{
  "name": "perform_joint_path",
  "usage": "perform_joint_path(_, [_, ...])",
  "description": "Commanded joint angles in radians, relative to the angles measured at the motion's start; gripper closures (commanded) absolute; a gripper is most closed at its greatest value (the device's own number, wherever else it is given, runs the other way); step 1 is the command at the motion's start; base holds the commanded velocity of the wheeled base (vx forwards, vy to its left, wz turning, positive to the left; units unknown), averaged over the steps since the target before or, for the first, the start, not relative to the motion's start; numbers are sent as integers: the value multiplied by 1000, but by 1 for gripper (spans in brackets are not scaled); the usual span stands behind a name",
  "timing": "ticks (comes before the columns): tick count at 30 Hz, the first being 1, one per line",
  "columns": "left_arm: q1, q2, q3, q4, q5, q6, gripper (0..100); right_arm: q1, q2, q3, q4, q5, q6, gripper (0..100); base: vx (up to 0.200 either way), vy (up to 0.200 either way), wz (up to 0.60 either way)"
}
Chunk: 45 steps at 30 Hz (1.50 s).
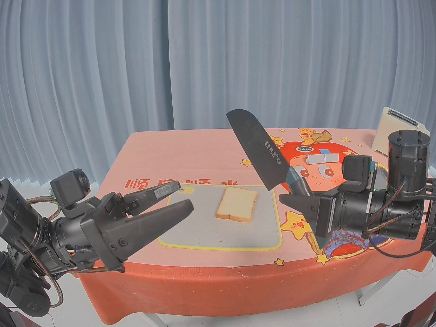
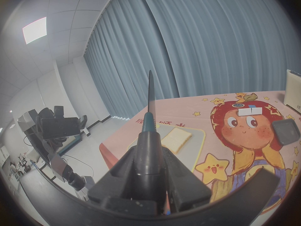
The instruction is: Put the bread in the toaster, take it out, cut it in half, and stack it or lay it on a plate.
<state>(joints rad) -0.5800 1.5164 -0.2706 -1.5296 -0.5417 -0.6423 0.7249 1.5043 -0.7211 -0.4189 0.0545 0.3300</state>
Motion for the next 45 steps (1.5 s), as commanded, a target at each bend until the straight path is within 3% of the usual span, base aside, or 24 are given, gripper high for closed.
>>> perform_joint_path(1, [-1,15,4,-1,0,23,0,24,-1,0,19,-31,7,100,0,0,0])
perform_joint_path(5, [-1,71,2,-11,8,82,0,30,37,-5,43,-105,6,100,0,0,0])
perform_joint_path(9, [-6,104,-1,-12,69,118,0,41,39,-8,40,-111,6,100,0,0,0])
perform_joint_path(45, [-17,123,21,-9,65,119,0,61,68,2,54,-110,7,100,0,0,0])
